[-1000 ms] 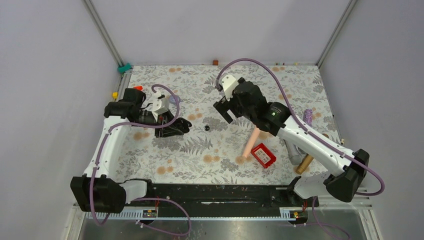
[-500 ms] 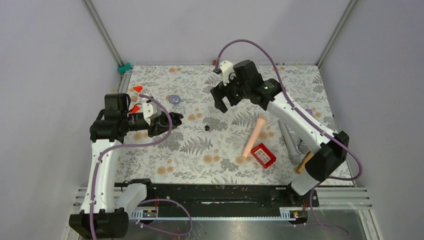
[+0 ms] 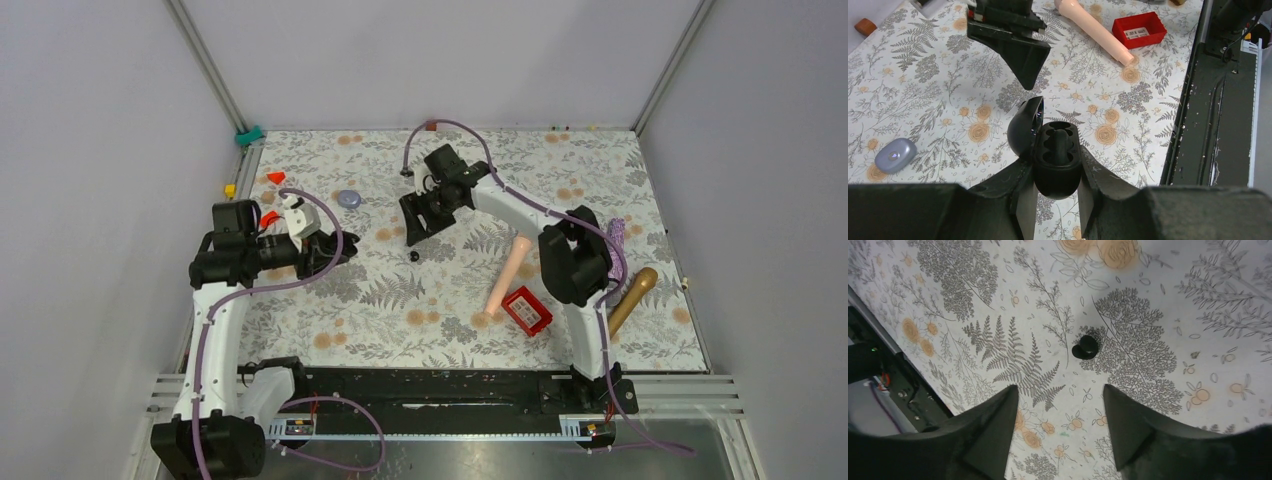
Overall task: Insert the wireless bluetooth earbuds into the charging case
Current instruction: Pick up the earbud from the center of the board.
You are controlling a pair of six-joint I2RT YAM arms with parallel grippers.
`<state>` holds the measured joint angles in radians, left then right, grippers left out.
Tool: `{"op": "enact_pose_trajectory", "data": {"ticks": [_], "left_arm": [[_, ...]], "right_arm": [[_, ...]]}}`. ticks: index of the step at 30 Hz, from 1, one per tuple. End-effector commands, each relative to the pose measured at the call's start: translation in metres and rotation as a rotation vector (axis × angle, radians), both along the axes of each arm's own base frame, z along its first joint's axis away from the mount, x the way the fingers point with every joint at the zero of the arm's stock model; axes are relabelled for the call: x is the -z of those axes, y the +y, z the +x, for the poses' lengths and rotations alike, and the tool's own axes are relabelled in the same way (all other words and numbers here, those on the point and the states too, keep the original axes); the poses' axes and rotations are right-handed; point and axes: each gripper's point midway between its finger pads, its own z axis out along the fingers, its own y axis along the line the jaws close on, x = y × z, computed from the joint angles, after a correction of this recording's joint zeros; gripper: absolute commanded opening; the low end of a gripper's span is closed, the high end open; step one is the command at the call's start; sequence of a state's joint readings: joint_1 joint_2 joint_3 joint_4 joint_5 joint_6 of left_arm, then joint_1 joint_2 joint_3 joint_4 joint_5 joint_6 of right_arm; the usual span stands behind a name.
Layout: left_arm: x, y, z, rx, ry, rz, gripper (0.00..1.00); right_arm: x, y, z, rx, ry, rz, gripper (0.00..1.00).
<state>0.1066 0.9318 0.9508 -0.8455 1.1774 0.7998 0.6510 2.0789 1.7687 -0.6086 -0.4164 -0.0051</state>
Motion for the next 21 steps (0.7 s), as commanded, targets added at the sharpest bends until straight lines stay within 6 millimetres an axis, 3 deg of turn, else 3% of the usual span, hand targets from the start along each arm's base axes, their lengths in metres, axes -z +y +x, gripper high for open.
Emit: {"op": "enact_pose_trajectory", "data": {"ticks": [1, 4, 10, 21], "left_arm": [[-0.013, 0.0, -0.001, 0.022, -0.056, -0.043, 0.0], [-0.013, 0.0, -0.002, 0.028, -0.053, -0.057, 0.0], [-0.014, -0.002, -0.002, 0.037, -0.046, -0.073, 0.0], [-0.011, -0.002, 0.0, 0.044, -0.019, -0.092, 0.0]], "right_arm": [[0.008, -0.006, 0.01, 0.181, 0.218, 0.121, 0.63], [0.009, -0.019, 0.024, 0.276, 0.299, 0.214, 0.51], [0.018, -0.033, 0.034, 0.37, 0.337, 0.247, 0.41], [0.05, -0.031, 0.034, 0.463, 0.425, 0.244, 0.39]]}}
